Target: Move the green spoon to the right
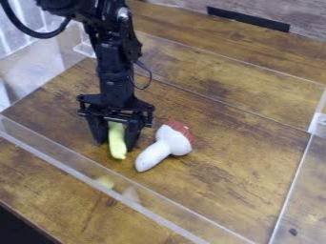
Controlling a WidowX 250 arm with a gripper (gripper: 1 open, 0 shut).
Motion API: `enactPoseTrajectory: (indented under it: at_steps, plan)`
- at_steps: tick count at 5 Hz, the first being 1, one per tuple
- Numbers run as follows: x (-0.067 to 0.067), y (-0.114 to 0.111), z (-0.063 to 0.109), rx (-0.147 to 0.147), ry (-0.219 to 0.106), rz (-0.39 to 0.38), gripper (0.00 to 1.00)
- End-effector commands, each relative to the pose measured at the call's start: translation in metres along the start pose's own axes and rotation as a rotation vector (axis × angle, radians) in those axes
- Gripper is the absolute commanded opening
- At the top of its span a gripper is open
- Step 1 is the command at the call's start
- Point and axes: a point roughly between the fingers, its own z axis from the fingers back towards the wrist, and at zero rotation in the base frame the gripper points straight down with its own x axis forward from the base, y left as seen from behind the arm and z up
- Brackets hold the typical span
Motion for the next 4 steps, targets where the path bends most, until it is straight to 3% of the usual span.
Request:
enactPoseTrajectory:
  at_steps: [1,3,4]
  plan:
    - [-0.002,0.018,0.022,-0.019,-0.061,-0.037,0.00]
    - [-0.003,0.056,0.026,-0.054,-0.074,-0.051,0.00]
    - [-0.003,0.060,0.025,-0.060,-0.085,-0.039,0.00]
